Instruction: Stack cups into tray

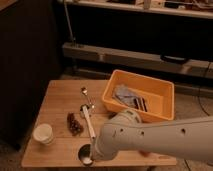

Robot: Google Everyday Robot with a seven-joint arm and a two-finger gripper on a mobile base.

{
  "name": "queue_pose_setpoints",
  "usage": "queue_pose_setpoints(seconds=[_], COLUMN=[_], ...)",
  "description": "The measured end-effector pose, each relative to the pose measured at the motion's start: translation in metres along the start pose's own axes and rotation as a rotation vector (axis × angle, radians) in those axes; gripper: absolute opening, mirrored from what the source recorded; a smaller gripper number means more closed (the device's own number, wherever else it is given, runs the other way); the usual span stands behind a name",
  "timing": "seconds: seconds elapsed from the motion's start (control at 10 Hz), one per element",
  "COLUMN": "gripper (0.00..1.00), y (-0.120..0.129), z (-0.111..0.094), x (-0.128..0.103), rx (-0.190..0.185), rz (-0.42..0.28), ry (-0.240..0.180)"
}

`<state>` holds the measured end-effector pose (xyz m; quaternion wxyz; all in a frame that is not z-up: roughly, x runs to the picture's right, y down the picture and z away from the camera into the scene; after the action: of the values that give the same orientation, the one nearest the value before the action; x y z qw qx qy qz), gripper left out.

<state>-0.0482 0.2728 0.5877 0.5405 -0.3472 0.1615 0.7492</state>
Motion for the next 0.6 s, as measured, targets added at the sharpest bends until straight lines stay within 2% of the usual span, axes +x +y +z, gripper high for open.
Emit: queue_pose_setpoints(seconds=[0.6], gripper=[0.00], y=[0.002], z=[0.014], x=[-0.025], rx=[-0.040], rz=[0.025], ry=[-0.044])
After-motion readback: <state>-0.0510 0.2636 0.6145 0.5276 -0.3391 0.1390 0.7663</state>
